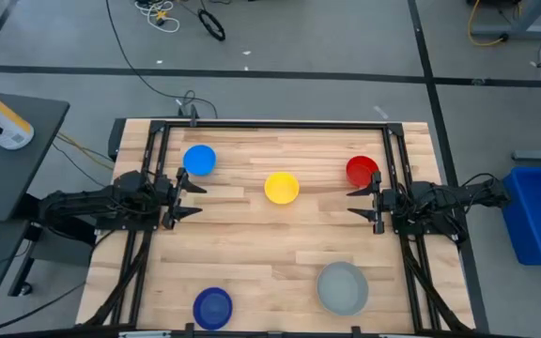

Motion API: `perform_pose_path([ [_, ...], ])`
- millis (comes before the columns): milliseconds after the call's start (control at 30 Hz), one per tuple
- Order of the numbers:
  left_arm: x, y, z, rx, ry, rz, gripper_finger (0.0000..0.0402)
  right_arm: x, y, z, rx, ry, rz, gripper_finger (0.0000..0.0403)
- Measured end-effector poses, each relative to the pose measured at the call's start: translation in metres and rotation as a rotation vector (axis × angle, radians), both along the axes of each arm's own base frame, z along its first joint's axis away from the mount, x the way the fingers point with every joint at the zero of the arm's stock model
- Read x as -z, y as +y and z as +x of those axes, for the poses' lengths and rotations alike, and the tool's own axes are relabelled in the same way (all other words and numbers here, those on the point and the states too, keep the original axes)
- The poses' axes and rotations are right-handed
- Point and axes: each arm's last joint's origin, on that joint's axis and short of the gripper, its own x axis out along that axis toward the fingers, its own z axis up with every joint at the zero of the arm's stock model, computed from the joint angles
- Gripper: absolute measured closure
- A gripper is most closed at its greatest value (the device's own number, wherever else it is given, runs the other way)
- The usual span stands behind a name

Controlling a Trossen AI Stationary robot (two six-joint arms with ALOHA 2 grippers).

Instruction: Nest bowls inside each other

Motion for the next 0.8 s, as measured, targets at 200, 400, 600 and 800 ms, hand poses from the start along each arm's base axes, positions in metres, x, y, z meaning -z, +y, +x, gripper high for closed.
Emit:
perform_pose_path([
  [200, 0.0, 0.0, 0.0, 0.0, 0.0, 0.0, 0.0122, 0.0, 0.0, 0.0, 0.0, 0.0, 0.0, 0.018],
  [400, 0.0, 0.0, 0.0, 0.0, 0.0, 0.0, 0.0122, 0.0, 0.0, 0.0, 0.0, 0.0, 0.0, 0.0187],
  [600, 0.0, 0.0, 0.0, 0.0, 0.0, 0.0, 0.0122, -0.0001, 0.0, 0.0, 0.0, 0.0, 0.0, 0.02],
  [800, 0.0, 0.0, 0.0, 0.0, 0.0, 0.0, 0.0122, 0.0, 0.0, 0.0, 0.0, 0.0, 0.0, 0.0211],
])
